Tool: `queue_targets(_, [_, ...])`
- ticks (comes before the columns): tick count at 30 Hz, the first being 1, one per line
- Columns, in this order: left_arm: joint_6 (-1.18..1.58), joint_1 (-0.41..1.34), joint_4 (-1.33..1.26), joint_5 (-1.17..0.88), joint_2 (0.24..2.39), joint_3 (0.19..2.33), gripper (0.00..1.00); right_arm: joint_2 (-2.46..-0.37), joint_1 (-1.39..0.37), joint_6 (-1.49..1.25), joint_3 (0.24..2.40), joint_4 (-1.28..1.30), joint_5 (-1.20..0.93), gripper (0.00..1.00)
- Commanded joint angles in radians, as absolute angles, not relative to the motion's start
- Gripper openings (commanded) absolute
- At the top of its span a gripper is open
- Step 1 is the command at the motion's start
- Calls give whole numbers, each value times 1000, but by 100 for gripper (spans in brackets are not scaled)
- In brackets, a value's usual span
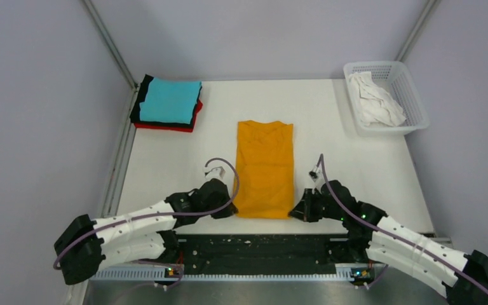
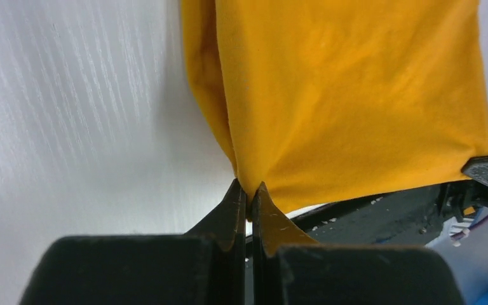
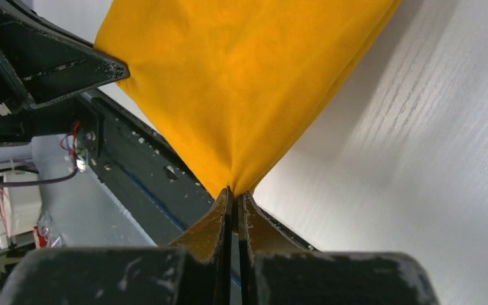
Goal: Fold and stack the t-shirts
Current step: Grab one side of the 2/3 rectangular tshirt with both arms, then fold the long partially folded tshirt into a neat square
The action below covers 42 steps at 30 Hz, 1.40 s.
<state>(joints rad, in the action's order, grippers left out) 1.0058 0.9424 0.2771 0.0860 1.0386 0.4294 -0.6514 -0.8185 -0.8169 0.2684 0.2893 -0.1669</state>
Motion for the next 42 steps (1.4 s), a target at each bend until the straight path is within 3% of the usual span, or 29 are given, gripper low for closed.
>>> queue_targets(1, [1032,969,339,196,914,437,0,-561,-845,-857,323,397,-126,0])
queue_targets(5, [968,969,228,244,902,502,0,-605,-844,-812,409,396,-10,0])
queue_targets(11, [929,950,269,452,989,673,0,-707,-838,-777,536,376,204,0])
queue_targets(14, [877,906,244,448,1030,738,0,-765,-799,-747,595,338,212,0])
queue_targets(24, [772,679,144,322,1238,924,0,-979,-506,-649,751,175,17,0])
queue_targets(42, [654,492,143,247,1659,1311,0,-1426,-253,-583,983,26,-212,0])
